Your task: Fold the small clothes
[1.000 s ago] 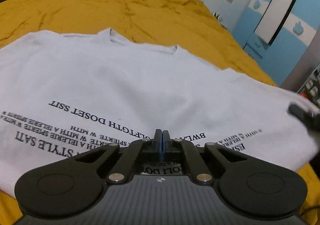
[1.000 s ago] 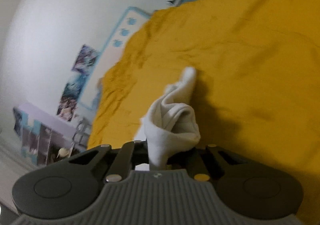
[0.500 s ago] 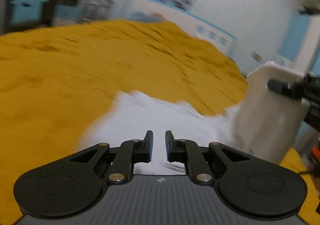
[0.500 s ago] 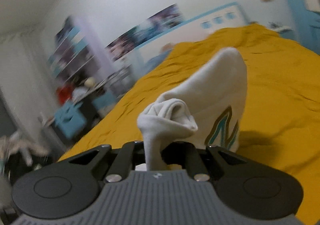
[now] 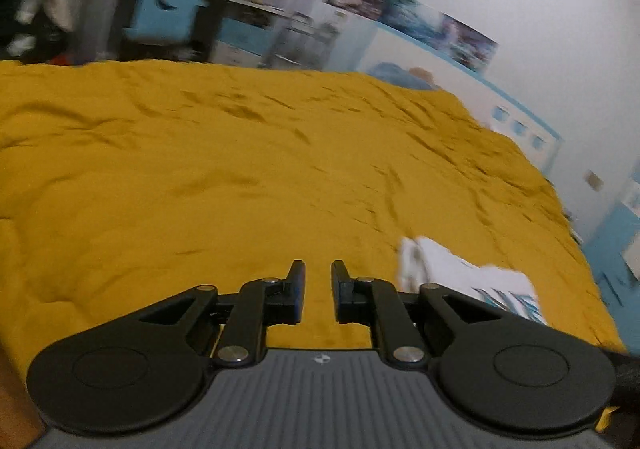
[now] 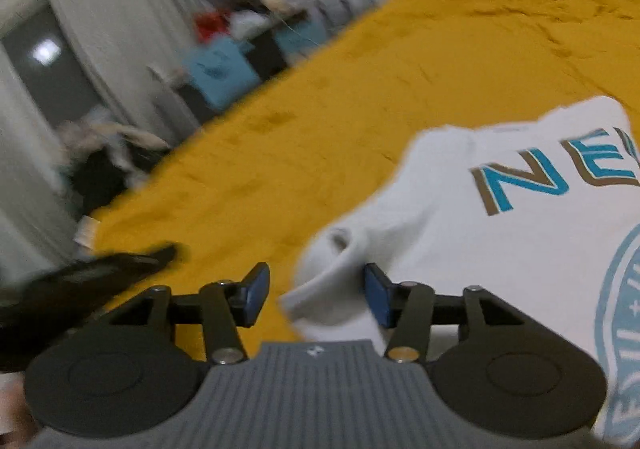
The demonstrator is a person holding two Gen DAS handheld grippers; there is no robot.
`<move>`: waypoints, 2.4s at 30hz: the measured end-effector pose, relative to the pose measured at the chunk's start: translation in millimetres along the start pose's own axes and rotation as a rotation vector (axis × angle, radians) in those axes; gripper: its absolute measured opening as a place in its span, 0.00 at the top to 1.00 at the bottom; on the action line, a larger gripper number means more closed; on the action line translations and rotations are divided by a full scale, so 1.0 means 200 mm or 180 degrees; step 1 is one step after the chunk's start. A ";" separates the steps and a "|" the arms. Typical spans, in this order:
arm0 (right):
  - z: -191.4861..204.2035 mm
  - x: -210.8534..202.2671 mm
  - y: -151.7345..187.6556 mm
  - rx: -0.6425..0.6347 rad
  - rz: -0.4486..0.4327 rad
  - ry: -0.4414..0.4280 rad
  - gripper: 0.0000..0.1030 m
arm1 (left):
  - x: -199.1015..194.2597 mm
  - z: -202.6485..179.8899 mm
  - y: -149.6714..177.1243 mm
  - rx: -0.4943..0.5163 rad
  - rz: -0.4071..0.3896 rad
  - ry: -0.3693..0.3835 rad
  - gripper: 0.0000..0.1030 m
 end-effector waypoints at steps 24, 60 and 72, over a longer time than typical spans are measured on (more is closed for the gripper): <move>-0.70 -0.32 0.34 0.1313 0.0335 0.0239 0.41 | 0.38 -0.29 0.15 -0.0055 0.1365 0.1036 0.90; 0.00 -0.78 0.41 0.0389 0.0362 0.1384 0.42 | -0.31 -0.87 0.28 0.1517 0.0819 -0.0065 0.15; -0.02 -0.83 0.47 0.0408 0.0353 0.1442 0.42 | -0.32 -0.93 0.41 0.1581 0.0928 -0.0094 0.24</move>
Point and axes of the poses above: each gripper's, at about its wrist camera, not at the fingertips, and x roughly the way its jaws point, z to its left, y to its underside, the point moved 4 cm from there along x, roughly the way its jaws point, and after that the axes turned 7 degrees about z, right-handed, at the moved point
